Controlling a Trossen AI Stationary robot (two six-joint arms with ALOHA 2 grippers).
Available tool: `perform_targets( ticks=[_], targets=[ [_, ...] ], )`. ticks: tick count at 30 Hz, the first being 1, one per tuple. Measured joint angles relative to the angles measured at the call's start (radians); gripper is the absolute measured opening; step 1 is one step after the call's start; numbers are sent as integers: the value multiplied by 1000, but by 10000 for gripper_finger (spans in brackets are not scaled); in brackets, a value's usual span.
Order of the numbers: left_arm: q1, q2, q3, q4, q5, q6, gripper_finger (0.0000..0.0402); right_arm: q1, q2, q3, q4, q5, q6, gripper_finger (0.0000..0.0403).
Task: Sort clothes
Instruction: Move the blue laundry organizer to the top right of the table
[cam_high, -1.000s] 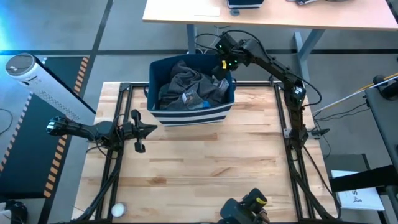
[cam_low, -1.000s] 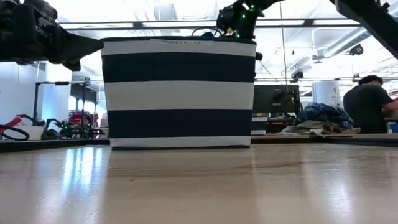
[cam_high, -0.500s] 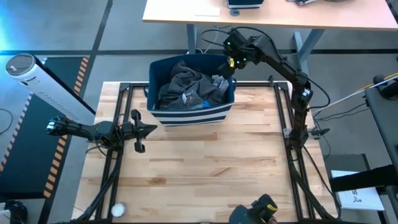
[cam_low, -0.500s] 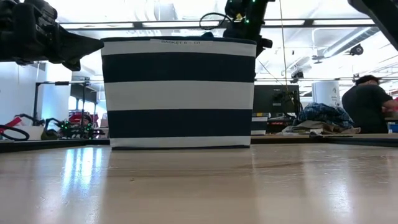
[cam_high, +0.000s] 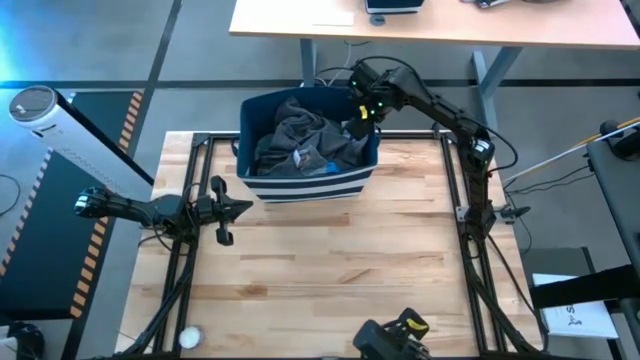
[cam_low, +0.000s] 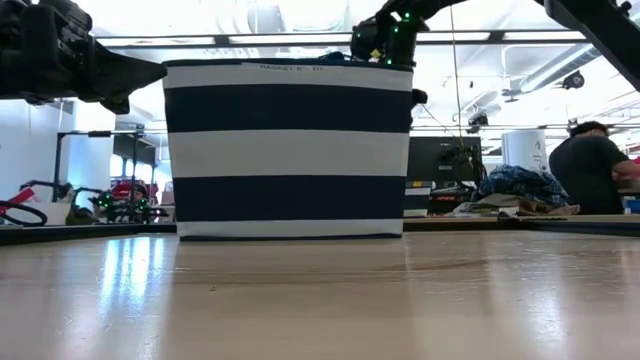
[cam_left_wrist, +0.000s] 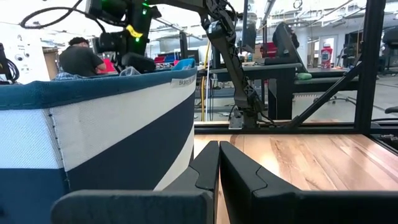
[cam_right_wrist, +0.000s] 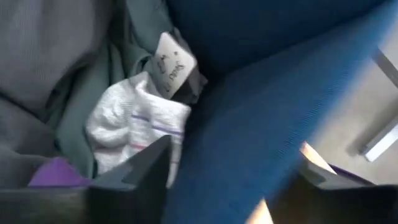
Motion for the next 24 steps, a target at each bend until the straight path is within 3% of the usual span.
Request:
perform_targets(
  ticks=[6,7,18,24],
  targets=[
    [0,0,0,0,0,0,0,-3,-2,-60,28,23,-33,34],
    [0,0,0,0,0,0,0,-4,-3,-63,35,38,-39,20],
    [0,0,0,-8,0,0,0,-75,-77,-76,-144,67,17,1],
    [0,0,0,-11,0,-5,0,-114,-164,-159,-167,94,47,0]
  ],
)
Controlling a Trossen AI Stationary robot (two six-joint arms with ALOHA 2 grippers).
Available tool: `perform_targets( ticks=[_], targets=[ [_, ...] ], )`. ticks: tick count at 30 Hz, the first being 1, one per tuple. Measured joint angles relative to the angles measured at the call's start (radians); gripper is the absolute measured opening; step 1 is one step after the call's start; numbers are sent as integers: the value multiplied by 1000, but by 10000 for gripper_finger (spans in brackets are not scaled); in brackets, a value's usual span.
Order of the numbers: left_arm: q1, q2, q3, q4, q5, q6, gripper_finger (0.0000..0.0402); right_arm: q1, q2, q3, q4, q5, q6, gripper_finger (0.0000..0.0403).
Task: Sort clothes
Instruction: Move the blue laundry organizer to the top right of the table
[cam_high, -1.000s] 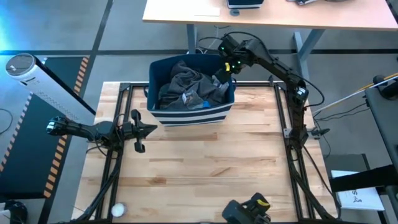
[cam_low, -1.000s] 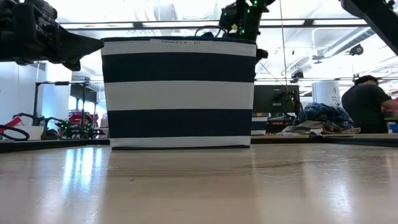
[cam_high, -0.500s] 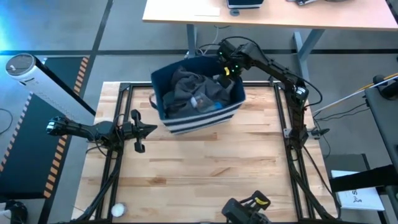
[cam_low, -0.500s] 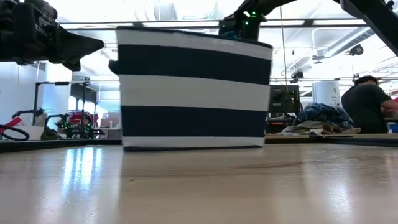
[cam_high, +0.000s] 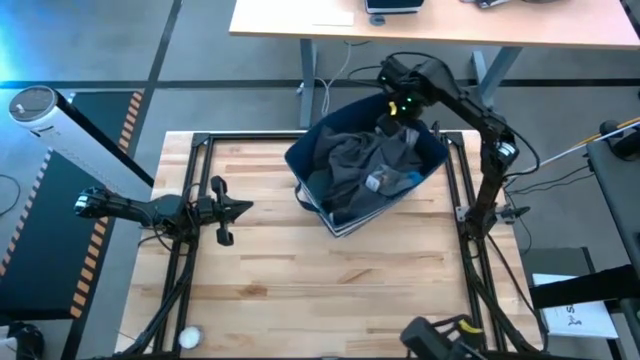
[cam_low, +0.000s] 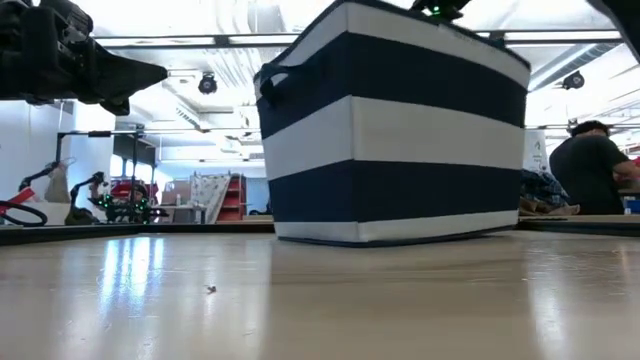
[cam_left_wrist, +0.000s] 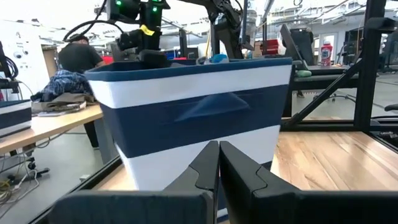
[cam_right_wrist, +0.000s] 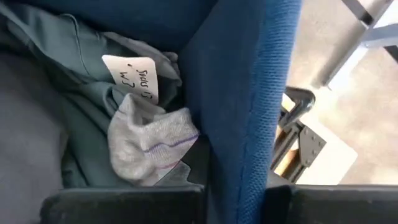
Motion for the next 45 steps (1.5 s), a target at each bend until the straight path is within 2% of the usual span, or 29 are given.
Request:
perform_targets(
  ticks=[2,6,13,17,20,22,25,29,31,36,41,45],
  targets=[
    [0,0,0,0,0,0,0,-11,-29,-26,-1,-1,-4,2],
    [0,0,0,1,0,-1,0,-22,-87,-57,16,69,-13,25],
    [0,0,0,4,0,0,0,-38,-167,-18,37,172,-55,104],
    [0,0,0,5,0,2,0,-37,-195,41,29,157,-104,154],
    [0,0,0,5,0,5,0,-33,-224,76,25,40,-177,165],
    [0,0,0,5,0,12,0,-10,-248,95,25,-61,-230,152],
    [0,0,0,6,0,18,0,51,-286,114,22,-168,-322,107],
    [0,0,0,7,0,20,0,193,-351,115,21,-223,-410,24],
    [0,0,0,7,0,20,0,277,-373,109,21,-225,-423,8],
    [0,0,0,7,0,20,0,511,-395,88,29,-209,-382,7],
    [0,0,0,7,0,20,0,748,-370,53,26,-95,-336,2],
    [0,0,0,7,0,20,0,886,-331,3,28,-40,-282,2]
  ],
)
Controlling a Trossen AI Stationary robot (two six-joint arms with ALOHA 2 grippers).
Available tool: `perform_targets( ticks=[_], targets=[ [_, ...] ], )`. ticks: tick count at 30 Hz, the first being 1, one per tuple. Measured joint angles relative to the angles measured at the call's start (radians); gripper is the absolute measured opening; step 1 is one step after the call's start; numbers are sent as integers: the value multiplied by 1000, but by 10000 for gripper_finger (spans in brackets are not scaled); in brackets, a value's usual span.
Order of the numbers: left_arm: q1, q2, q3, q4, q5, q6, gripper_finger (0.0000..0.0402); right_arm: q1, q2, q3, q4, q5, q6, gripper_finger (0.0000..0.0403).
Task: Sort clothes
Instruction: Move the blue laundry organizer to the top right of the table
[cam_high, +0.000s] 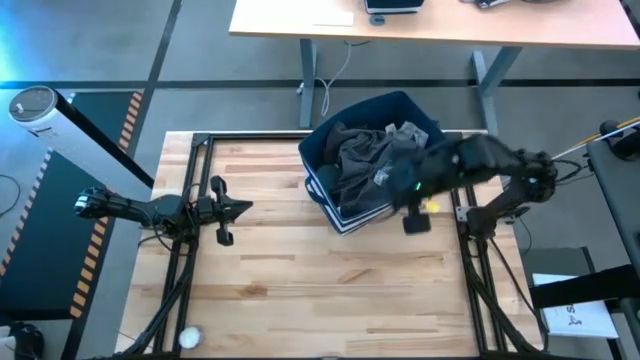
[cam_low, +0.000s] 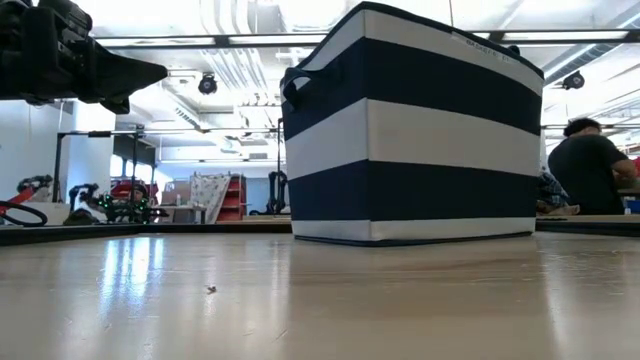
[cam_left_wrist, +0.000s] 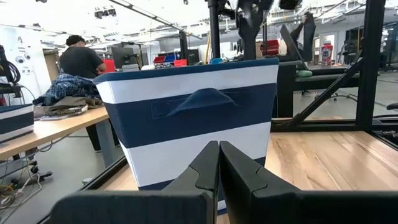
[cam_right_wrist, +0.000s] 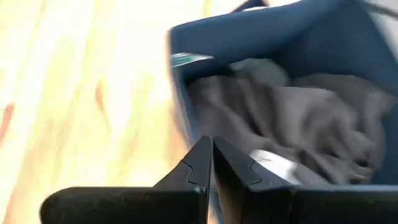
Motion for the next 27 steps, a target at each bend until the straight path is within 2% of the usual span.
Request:
perform_targets(
  ticks=[6,11,14,18,27],
  targets=[
    [0,0,0,0,0,0,0,104,70,-120,48,2,92,2],
    [0,0,0,0,0,0,0,116,120,-244,179,1,98,1],
    [0,0,0,0,0,0,0,92,153,-302,238,5,98,1],
    [0,0,0,0,0,0,0,48,165,-362,370,109,101,0],
    [0,0,0,0,0,1,0,-95,183,-378,589,212,98,0]
  ],
)
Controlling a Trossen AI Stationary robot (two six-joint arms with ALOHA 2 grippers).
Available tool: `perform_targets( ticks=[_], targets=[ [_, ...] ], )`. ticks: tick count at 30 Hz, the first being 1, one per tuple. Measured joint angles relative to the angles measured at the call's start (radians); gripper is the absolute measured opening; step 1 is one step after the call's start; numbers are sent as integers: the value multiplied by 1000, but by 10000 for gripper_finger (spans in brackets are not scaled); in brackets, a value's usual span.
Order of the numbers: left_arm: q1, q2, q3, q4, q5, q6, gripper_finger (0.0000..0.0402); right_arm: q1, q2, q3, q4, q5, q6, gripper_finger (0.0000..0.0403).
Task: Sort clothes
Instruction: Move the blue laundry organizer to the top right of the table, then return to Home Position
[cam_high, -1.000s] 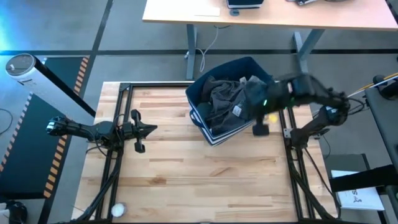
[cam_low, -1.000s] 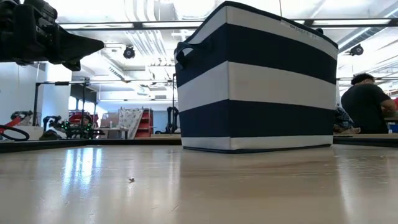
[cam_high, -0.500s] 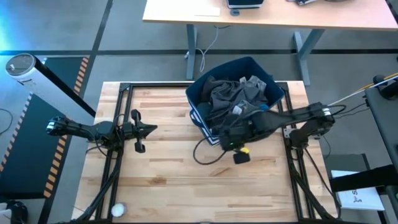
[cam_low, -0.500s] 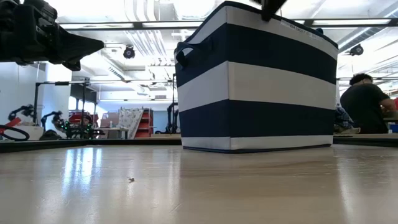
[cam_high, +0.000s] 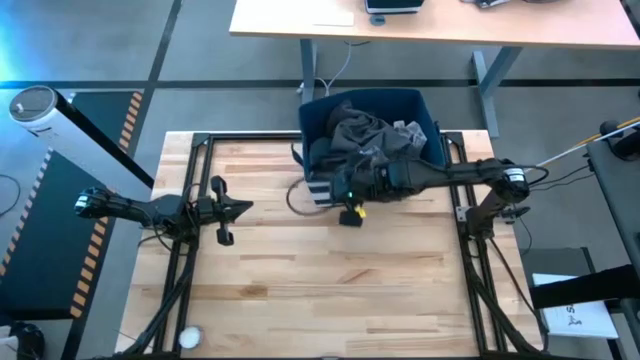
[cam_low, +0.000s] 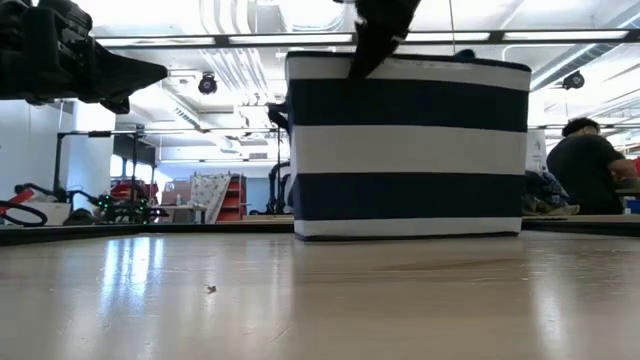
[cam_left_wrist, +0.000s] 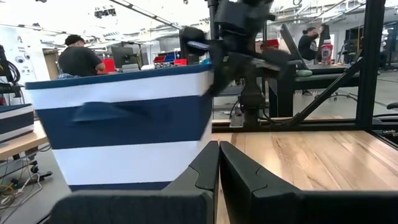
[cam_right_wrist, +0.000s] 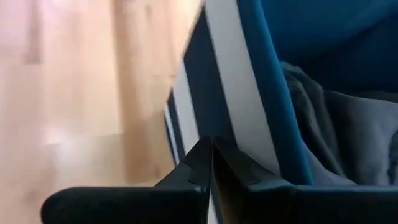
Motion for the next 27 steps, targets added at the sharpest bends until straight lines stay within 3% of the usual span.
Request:
perform_targets(
  ticks=[15,21,27],
  targets=[
    [0,0,0,0,0,7,0,-250,1,0,60,-54,-135,0],
    [0,0,0,0,0,7,0,-242,-33,-1,84,-120,-172,0],
    [0,-13,0,8,0,29,0,-163,-116,-3,60,-235,-253,0]
  ],
)
